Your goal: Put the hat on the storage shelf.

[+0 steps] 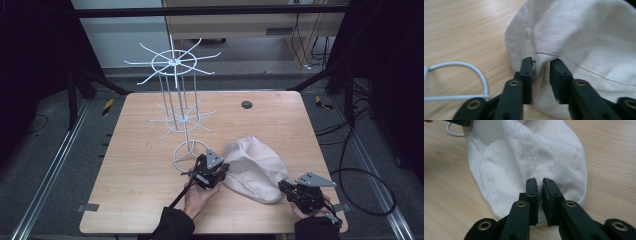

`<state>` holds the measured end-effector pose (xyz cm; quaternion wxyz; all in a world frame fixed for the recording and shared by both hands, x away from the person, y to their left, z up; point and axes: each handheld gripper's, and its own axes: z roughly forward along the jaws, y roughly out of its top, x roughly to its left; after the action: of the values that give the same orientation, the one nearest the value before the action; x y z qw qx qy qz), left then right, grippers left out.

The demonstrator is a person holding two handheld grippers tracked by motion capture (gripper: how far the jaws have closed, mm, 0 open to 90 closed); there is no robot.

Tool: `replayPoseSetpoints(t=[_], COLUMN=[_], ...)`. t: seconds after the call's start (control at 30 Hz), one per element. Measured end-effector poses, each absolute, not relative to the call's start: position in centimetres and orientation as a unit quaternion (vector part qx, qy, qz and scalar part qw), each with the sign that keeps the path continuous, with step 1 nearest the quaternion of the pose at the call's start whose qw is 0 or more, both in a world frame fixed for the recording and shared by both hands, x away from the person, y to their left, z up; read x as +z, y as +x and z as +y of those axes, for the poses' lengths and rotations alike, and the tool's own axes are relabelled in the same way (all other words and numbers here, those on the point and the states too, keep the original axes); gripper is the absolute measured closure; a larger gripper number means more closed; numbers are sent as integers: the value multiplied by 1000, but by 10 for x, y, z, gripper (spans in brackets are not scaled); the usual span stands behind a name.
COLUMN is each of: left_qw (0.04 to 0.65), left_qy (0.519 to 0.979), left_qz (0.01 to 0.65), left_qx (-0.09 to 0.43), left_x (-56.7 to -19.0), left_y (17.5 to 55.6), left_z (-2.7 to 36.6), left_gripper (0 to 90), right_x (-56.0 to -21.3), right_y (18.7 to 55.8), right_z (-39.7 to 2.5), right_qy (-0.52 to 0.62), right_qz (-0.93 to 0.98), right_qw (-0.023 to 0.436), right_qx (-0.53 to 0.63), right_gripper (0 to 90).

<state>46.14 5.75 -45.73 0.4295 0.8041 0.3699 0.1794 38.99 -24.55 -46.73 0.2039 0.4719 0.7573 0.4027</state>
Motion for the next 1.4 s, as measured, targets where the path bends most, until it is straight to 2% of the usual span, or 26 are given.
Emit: replayPoseSetpoints(t=[0.13,0.47,0.8,1.07,1.23,1.4], left_qw=[433,442,438,423,410,392], left_qy=[809,811,794,770,765,763], left_qz=[353,333,364,420,442,451], left_qx=[183,190,214,227,225,248], left_x=[-447,-424,-421,-438,-449,-456], left_y=[447,419,407,415,420,424], left_z=[71,124,185,239,255,269], left_gripper=[595,524,457,400,386,361], right_x=[-458,-438,-420,-405,-400,-398], right_y=[389,395,402,411,418,430], right_z=[-246,-246,-240,-231,-220,-203], right_qy=[467,453,442,429,416,401], right_qz=[750,751,765,782,792,811], right_qw=[223,228,220,211,210,196], right_qx=[412,423,415,400,394,378], right_gripper=[745,681,620,593,583,564])
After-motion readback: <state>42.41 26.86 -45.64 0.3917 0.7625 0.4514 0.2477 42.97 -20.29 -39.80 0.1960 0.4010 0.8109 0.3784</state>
